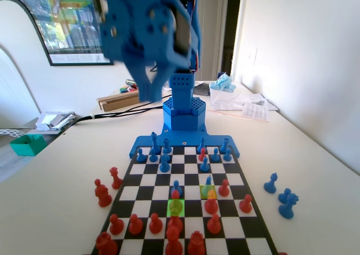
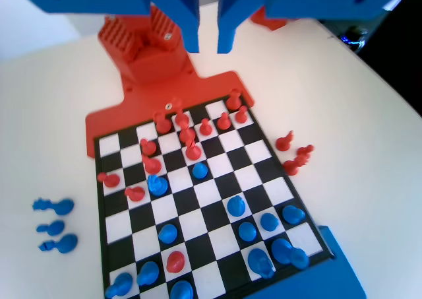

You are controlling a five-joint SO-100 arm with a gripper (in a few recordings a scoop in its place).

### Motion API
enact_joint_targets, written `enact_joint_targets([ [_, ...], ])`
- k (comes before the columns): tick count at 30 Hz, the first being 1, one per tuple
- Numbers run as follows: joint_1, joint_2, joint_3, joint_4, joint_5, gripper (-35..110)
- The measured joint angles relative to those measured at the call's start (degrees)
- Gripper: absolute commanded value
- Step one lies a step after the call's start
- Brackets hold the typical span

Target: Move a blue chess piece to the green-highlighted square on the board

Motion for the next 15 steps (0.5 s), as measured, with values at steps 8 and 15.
enact_joint_targets([
  [8, -2.46, -7.56, 0.0, -5.71, -3.6, 11],
  [15, -2.64, -14.85, 0.53, -11.16, -6.59, 11],
])
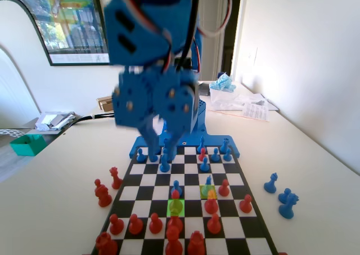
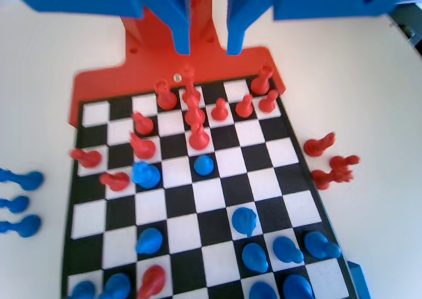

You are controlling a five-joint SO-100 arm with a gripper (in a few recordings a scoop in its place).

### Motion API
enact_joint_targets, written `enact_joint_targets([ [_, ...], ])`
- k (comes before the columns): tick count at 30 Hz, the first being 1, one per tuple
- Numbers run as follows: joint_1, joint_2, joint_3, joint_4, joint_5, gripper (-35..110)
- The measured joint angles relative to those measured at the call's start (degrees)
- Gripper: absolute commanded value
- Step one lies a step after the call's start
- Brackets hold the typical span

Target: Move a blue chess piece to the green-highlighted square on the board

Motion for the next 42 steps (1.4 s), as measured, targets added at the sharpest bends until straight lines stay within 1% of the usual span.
enact_joint_targets([
  [8, -0.09, -6.42, 1.67, -4.39, -2.72, 11],
  [13, -0.26, -9.05, 1.85, -6.15, -2.72, 12],
  [33, -2.2, -13.89, 4.75, -10.46, -4.83, 12],
  [42, -2.11, -15.38, 5.45, -12.39, -4.31, 13],
])
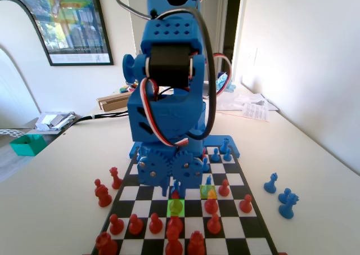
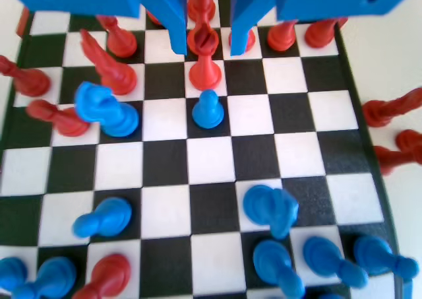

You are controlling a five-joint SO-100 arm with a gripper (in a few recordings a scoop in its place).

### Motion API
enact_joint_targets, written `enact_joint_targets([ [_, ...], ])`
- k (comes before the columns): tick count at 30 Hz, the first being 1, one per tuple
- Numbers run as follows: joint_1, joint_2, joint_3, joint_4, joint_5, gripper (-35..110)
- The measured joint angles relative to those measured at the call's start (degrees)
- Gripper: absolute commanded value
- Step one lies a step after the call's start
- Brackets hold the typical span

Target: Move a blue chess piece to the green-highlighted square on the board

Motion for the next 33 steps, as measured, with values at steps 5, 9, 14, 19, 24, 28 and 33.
enact_joint_targets([
  [5, 0.0, -1.41, -0.44, 0.44, 0.0, 13],
  [9, 0.0, -2.46, -1.14, 0.44, 0.0, 13],
  [14, 0.0, -2.55, -2.64, 0.53, 0.0, 13],
  [19, 0.0, -3.34, -3.6, 0.7, 0.0, 13],
  [24, 0.0, -3.78, -4.83, 0.35, 0.0, 13],
  [28, 0.0, -4.48, -4.83, 0.62, 0.0, 13],
  [33, 0.0, -5.1, -4.83, 0.26, -0.53, 12],
])
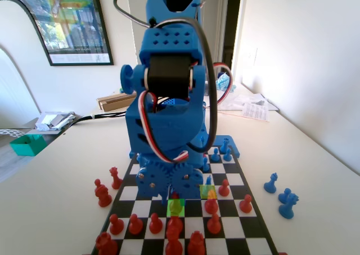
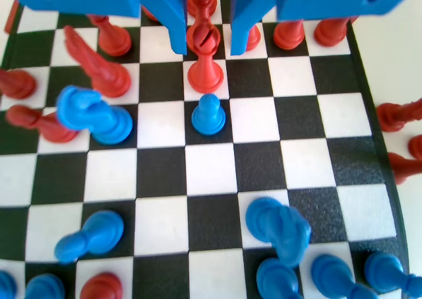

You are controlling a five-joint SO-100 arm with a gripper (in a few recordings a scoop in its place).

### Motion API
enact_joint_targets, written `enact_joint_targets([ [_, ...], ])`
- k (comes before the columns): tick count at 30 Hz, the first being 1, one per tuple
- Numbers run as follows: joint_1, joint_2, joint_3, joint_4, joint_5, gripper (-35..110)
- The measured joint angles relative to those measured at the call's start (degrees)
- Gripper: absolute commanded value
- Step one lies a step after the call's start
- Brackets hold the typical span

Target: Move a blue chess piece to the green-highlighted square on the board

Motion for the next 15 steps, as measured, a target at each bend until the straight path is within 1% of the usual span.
enact_joint_targets([
  [5, 0.0, -0.44, 0.0, -0.44, 0.0, 10],
  [11, 0.0, -0.44, 0.0, -0.44, 0.0, 1],
  [15, -0.09, -0.44, 0.0, 0.0, 0.0, 1],
])
